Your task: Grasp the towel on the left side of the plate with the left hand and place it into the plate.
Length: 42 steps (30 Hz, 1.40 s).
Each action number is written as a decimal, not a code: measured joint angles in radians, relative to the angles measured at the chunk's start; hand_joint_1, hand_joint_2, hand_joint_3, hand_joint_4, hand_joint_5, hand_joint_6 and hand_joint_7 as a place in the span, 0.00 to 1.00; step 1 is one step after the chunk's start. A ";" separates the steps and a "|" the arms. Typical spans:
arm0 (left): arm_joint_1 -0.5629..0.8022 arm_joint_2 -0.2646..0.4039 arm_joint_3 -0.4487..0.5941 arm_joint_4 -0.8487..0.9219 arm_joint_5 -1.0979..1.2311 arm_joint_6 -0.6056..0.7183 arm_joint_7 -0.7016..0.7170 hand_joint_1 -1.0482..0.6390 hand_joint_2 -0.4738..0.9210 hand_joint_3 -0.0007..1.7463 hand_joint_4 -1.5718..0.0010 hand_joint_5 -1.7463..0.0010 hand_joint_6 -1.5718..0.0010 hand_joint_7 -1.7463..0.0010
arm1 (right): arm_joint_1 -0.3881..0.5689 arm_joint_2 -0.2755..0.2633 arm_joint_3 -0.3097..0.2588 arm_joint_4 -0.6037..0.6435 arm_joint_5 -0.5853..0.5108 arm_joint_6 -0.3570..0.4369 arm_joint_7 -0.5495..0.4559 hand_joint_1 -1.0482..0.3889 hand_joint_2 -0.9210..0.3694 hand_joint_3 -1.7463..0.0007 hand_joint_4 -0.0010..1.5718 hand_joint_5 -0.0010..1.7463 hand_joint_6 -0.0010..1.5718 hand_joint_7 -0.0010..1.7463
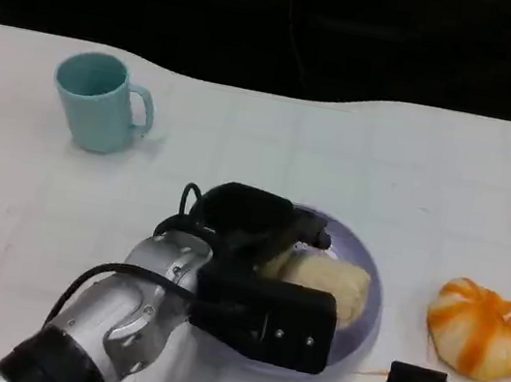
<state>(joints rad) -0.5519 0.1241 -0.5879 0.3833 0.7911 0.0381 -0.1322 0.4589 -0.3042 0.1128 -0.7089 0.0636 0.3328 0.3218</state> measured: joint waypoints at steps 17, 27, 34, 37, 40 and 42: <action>0.107 0.141 0.061 -0.337 -0.028 0.019 -0.136 0.25 1.00 0.14 0.89 0.80 0.92 0.97 | -0.005 0.001 -0.003 0.000 0.014 0.006 0.001 0.70 0.25 0.36 0.47 1.00 0.41 0.84; 0.334 0.164 0.310 -0.543 -0.476 -0.040 -0.229 0.54 0.99 0.17 0.56 0.50 0.49 0.81 | -0.012 0.000 -0.001 -0.006 0.012 0.026 -0.006 0.69 0.25 0.36 0.47 1.00 0.41 0.84; 0.485 0.076 0.448 -0.576 -0.755 -0.111 -0.208 0.59 0.67 0.72 0.45 0.17 0.46 0.30 | -0.019 0.000 -0.001 -0.007 0.013 0.028 -0.006 0.68 0.25 0.37 0.47 1.00 0.41 0.85; 0.540 0.039 0.478 -0.620 -0.810 -0.098 -0.183 0.56 0.66 0.77 0.44 0.06 0.47 0.21 | -0.020 0.000 -0.001 -0.007 0.012 0.028 -0.007 0.68 0.25 0.37 0.47 1.00 0.41 0.85; 0.608 0.020 0.503 -0.671 -0.850 -0.079 -0.170 0.53 0.65 0.82 0.42 0.01 0.49 0.11 | -0.024 0.000 -0.001 -0.007 0.012 0.028 -0.008 0.69 0.25 0.37 0.47 1.00 0.41 0.85; 0.658 0.013 0.519 -0.703 -0.880 -0.062 -0.163 0.53 0.62 0.86 0.41 0.00 0.51 0.05 | -0.024 0.000 -0.001 -0.007 0.013 0.032 -0.008 0.70 0.24 0.37 0.47 1.00 0.41 0.85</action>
<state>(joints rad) 0.1058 0.1374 -0.0693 -0.3197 -0.0887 -0.0239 -0.2951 0.4346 -0.3041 0.1113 -0.7161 0.0764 0.3648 0.3142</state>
